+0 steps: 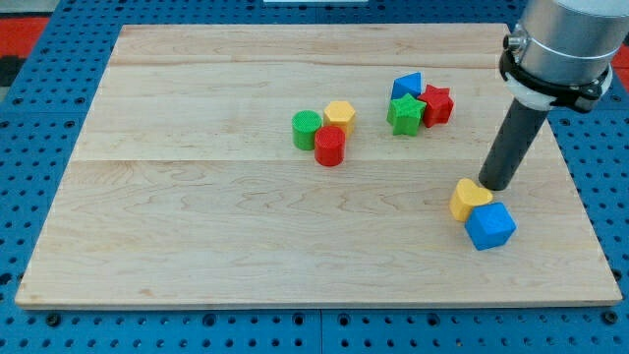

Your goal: Slide the red star closer to the yellow heart

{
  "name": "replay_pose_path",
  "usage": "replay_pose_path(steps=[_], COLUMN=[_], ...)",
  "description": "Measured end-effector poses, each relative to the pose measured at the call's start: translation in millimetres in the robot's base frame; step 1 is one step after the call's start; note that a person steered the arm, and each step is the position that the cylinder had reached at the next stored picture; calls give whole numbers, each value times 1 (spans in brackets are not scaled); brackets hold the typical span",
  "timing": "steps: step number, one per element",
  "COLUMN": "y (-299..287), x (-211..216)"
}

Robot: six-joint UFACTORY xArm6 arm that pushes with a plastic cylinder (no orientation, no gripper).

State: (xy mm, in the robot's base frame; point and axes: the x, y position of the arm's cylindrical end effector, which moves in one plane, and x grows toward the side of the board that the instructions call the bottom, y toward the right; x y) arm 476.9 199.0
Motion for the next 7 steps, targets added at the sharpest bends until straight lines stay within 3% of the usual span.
replay_pose_path(steps=[1, 2, 4, 5, 7], y=[20, 21, -4, -38, -38], x=[-29, -86, -139, -149, -114])
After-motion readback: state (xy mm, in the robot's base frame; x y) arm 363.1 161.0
